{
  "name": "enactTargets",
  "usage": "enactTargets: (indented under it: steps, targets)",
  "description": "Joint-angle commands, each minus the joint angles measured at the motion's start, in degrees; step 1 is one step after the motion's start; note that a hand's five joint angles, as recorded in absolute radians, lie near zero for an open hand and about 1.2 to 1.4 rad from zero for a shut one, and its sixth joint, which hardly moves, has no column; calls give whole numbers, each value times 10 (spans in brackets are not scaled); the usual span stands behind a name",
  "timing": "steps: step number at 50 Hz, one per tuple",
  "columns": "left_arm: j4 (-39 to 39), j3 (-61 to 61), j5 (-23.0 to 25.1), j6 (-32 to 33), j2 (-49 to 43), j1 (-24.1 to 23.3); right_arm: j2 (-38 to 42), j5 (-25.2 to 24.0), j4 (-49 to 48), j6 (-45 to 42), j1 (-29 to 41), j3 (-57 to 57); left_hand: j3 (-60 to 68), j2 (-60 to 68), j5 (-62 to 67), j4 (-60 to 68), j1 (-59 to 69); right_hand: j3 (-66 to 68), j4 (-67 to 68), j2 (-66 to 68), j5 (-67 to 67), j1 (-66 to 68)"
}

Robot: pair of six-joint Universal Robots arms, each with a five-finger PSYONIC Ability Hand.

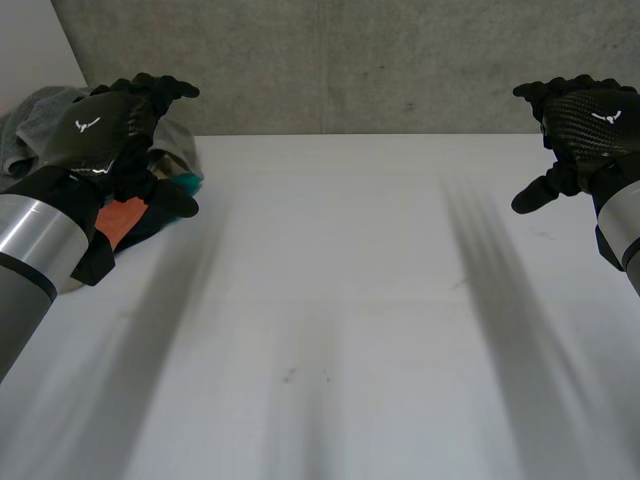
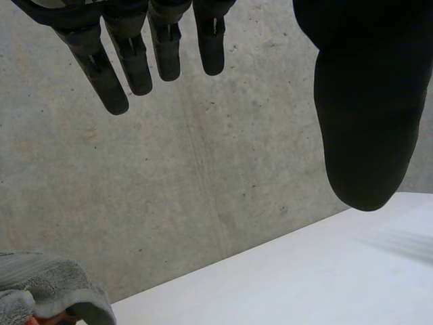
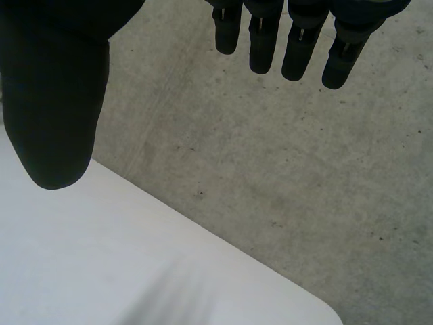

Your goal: Fold the laundry.

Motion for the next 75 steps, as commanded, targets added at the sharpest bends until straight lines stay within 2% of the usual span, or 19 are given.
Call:
enactTargets:
  steps: [1,13,18,23,33,36,40,41,45,47,48,53,55,59,60,65,67,71,75]
  targets:
    - [0,-3,-1,1,-2,0,2,5,-6,-2,7,-2,-50,-51,-50,-53,-50,-59,-60,-55,-56,-35]
    - [10,3,0,0,5,4,1,2,-5,-2,8,0,-57,-58,-57,-60,-57,-59,-60,-55,-56,-35]
    - [62,37,-16,15,-17,31,-2,0,-5,-4,8,-2,-55,-56,-55,-58,-55,-59,-60,-55,-56,-35]
    - [101,100,-47,94,-121,124,-3,-1,-5,-6,8,-2,-55,-56,-55,-58,-55,-59,-60,-55,-56,-35]
    - [167,258,-48,236,-358,179,1,-1,-3,-18,8,-1,-57,-58,-57,-60,-57,-59,-60,-55,-56,-35]
    - [171,300,-50,254,-408,213,2,-1,-2,-20,8,0,-57,-58,-57,-60,-57,-59,-60,-55,-56,-35]
    - [174,334,-49,255,-453,222,5,-2,-3,-24,8,1,-32,-32,-32,-34,-31,-59,-60,-55,-56,-35]
    - [174,339,-50,255,-458,222,7,-2,-5,-27,8,1,-3,-4,-3,-6,-3,-59,-60,-55,-56,-35]
    - [176,347,-49,249,-459,220,11,-2,-6,-37,8,-1,346,345,346,343,346,-59,-60,-55,-56,-35]
    - [179,348,-48,244,-457,216,14,-2,-6,-40,8,-2,587,586,586,584,587,-59,-60,-55,-56,-35]
    - [180,348,-48,241,-456,215,16,-2,-6,-41,8,-2,642,641,642,639,643,-59,-60,-55,-56,-35]
    - [181,336,-50,199,-410,187,16,-2,-6,-42,7,-4,643,642,643,640,643,-59,-60,-55,-56,-35]
    - [175,313,-48,162,-366,171,16,-2,-5,-42,7,-6,643,642,643,640,643,-59,-60,-55,-56,-35]
    - [175,259,-42,85,-278,128,12,-1,-3,-42,1,-15,643,642,643,640,643,-59,-60,-55,-56,-35]
    - [174,237,-40,47,-241,103,11,-1,-2,-42,0,-17,643,642,643,640,643,-59,-60,-55,-56,-35]
    - [162,168,-9,-26,-167,32,9,1,3,-41,-1,-27,643,642,643,640,643,-59,-60,-55,-56,-35]
    - [158,144,9,-40,-154,6,9,2,8,-41,-1,-30,643,642,643,640,643,-59,-60,-55,-56,-35]
    - [161,87,63,-56,-159,-87,9,1,11,-41,0,-33,643,642,643,640,643,-59,-60,-55,-56,-35]
    - [162,85,75,-52,-217,-167,13,1,12,-41,0,-33,643,642,643,640,643,-59,-60,-55,-56,-35]
